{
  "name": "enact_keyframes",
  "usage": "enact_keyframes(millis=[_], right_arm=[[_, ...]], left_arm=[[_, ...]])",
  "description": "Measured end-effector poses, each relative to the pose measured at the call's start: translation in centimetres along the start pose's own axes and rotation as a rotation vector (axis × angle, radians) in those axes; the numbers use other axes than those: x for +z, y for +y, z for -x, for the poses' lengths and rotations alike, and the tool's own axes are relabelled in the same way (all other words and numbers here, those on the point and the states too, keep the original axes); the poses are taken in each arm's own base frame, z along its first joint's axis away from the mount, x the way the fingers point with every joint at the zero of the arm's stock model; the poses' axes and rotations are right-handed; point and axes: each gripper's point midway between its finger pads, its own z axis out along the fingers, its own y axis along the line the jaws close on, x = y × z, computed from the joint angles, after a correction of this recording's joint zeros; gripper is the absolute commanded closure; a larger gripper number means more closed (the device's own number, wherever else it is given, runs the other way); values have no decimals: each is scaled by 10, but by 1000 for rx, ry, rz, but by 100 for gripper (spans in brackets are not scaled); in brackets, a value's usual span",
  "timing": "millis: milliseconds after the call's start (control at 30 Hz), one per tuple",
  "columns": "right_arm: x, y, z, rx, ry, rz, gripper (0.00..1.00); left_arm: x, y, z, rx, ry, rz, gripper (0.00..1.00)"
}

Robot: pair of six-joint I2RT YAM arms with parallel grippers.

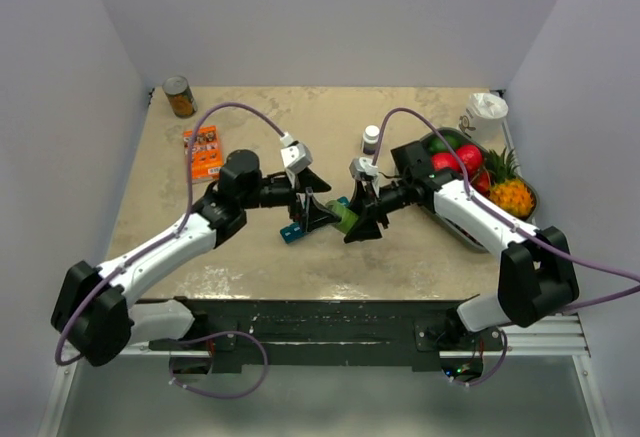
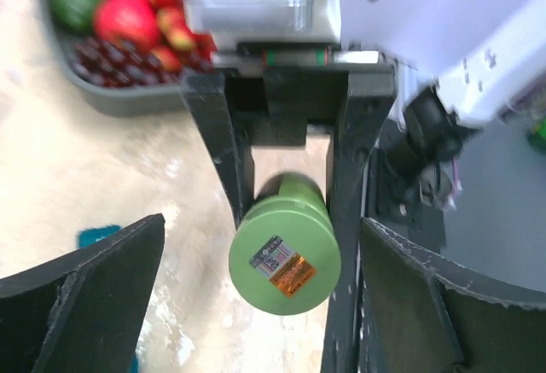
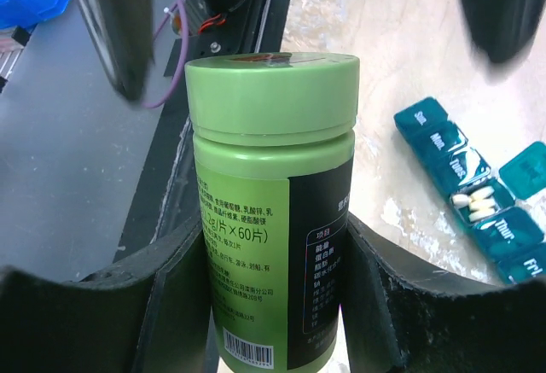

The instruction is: Sort the pills into containers

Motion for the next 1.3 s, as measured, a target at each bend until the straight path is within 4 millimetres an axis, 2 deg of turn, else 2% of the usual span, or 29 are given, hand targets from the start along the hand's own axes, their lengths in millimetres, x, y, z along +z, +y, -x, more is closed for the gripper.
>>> enact_keyframes(millis=[67, 200, 333, 433, 567, 633, 767, 900, 1067, 1133, 1167, 1200, 1233, 1267, 1300], right_arm=[[1, 1, 2, -12, -6, 7, 100], [1, -1, 4, -31, -3, 0, 100], [-1, -7, 5, -55, 13, -29, 100], [-3, -12, 2, -64, 36, -64, 100], [-5, -17, 1, -70, 53, -92, 100], [-5, -18, 0, -71, 59, -102, 100], [-6, -20, -1, -72, 65, -112, 100], [-6, -21, -1, -72, 67, -115, 100], [-6, -21, -1, -73, 66, -116, 100], [-6, -21, -1, -74, 65, -116, 100], [-6, -21, -1, -74, 67, -118, 100], [-7, -23, -2, -71, 74, -128, 100], [-7, -24, -3, -70, 77, -132, 100], [-7, -24, -3, -69, 77, -134, 100], [-7, -24, -2, -71, 76, -135, 100]], left_arm=[[-12, -2, 13, 21, -71, 60, 1], [-48, -16, 49, 12, -266, 174, 1], [-67, -22, 71, -146, -381, 238, 1], [-59, -13, 57, -362, -354, 259, 1], [-33, 6, 4, -661, -195, 365, 1], [-23, 4, -16, -738, -111, 423, 1], [-16, 1, -11, -775, -87, 460, 5], [-14, 5, -4, -786, -107, 476, 16], [-6, 11, -14, -805, -74, 496, 25], [-2, 13, -18, -812, -59, 502, 42], [0, 14, -20, -817, -53, 501, 54], [3, 13, -18, -815, -50, 491, 78], [4, 14, -16, -809, -51, 488, 90], [4, 13, -15, -801, -50, 482, 98], [5, 12, -14, -786, -51, 474, 100]])
